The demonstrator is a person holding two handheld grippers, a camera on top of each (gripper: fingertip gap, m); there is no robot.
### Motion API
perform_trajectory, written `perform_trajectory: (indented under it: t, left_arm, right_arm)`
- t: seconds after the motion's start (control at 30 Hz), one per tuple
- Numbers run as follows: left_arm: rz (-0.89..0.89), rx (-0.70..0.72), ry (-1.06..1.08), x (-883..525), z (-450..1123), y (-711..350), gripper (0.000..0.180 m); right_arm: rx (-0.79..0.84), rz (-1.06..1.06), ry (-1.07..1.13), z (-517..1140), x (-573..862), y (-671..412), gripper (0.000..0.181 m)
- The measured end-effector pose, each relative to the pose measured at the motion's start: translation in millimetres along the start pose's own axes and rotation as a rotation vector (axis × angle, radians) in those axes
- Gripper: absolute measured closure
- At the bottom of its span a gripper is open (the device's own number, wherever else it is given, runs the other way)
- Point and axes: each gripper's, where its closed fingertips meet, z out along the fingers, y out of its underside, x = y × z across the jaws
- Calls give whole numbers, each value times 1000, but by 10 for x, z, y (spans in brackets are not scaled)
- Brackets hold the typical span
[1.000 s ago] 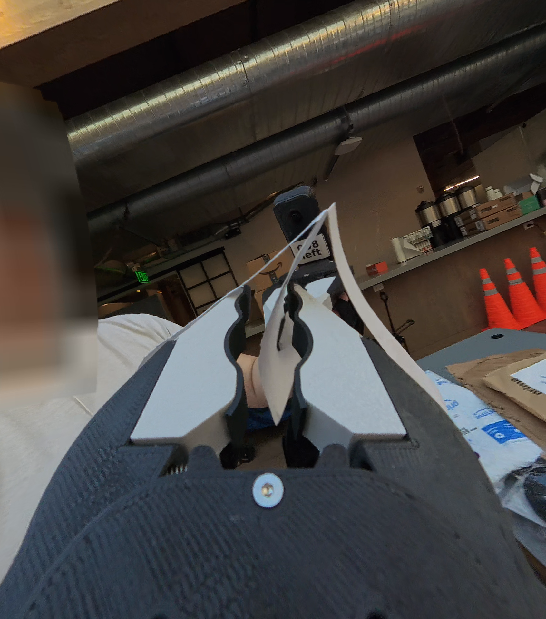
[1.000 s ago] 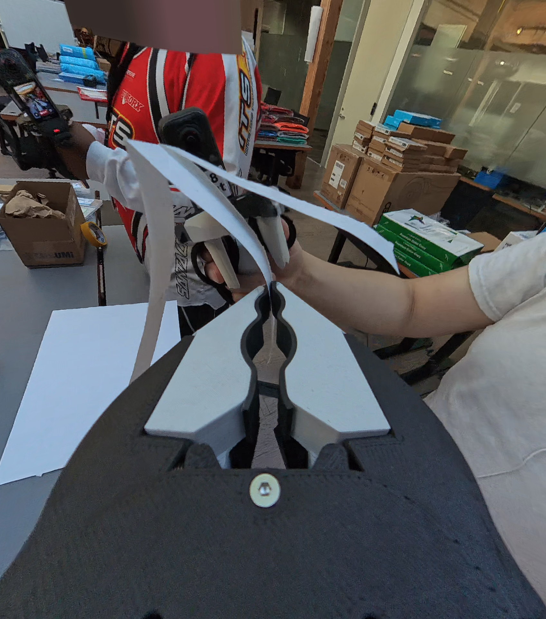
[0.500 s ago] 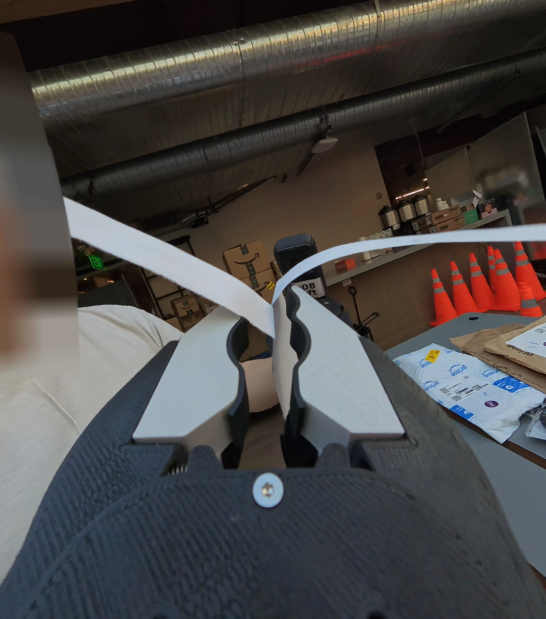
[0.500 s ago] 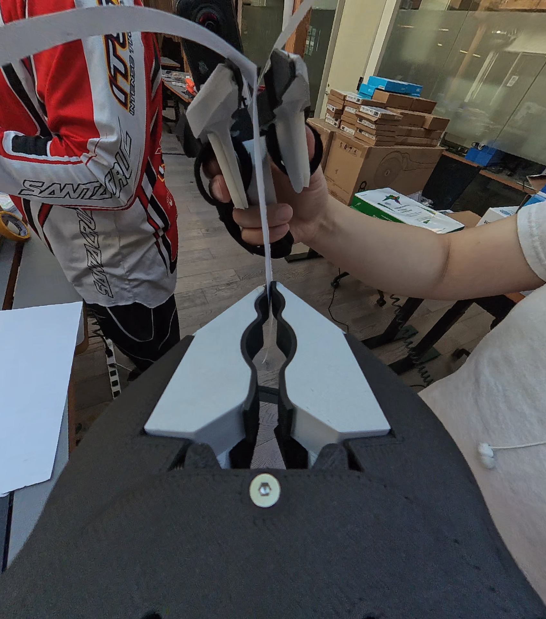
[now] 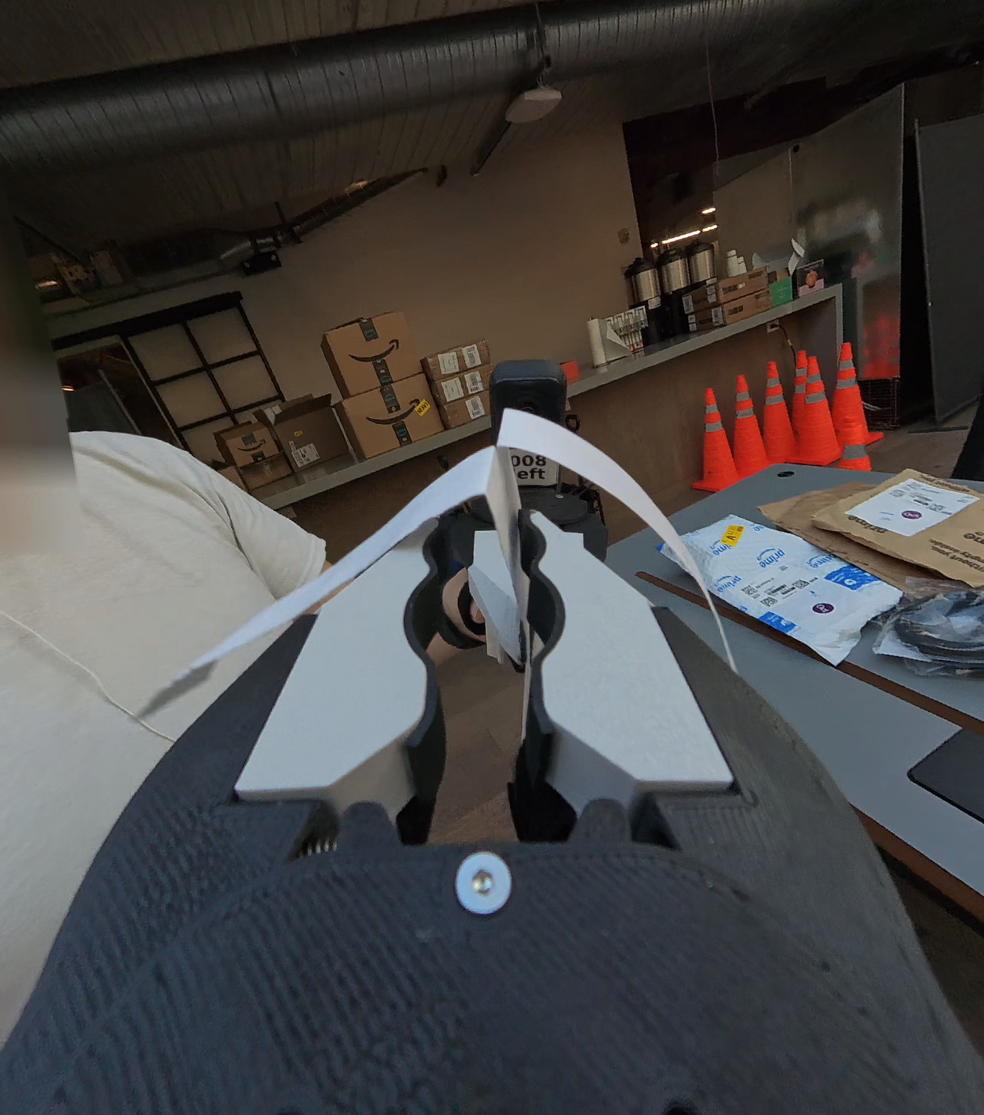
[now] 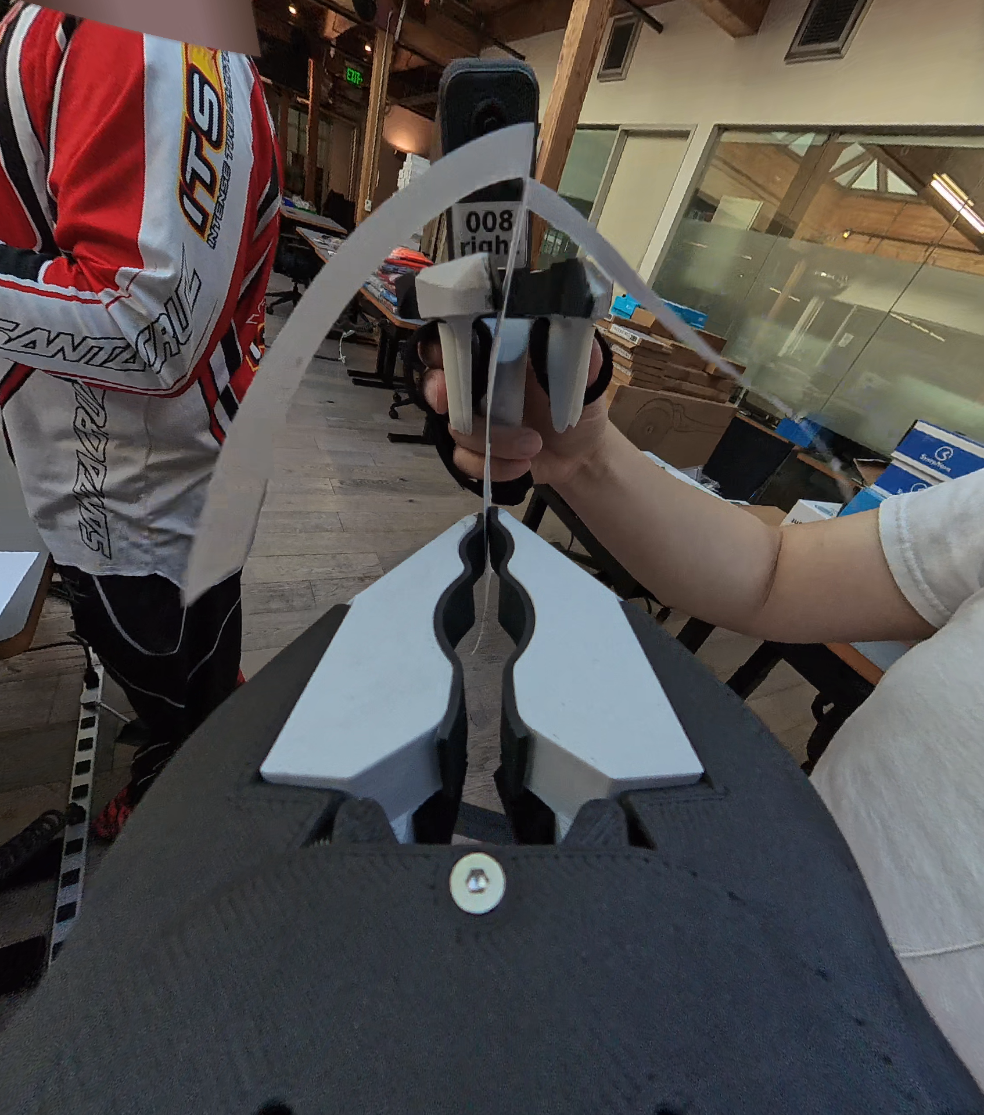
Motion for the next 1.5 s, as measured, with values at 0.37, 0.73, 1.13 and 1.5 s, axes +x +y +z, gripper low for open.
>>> perform_trajectory:
  t: [0.37, 0.73, 1.13, 1.5]
  left_arm:
    - [96, 97, -28, -515, 349, 222, 160]
    - [110, 248, 50, -940, 989, 420, 164]
    - [68, 209, 129, -1294, 1192, -31, 166]
    - [3, 127, 243, -1415, 1107, -500, 180]
  right_arm:
    - [-87, 142, 30, -321, 496, 295, 181]
    - [-186, 163, 158, -981, 1199, 801, 181]
    - [-186, 185, 238, -1268, 1622, 848, 181]
    - [-173, 130, 252, -1307, 1758, 985, 181]
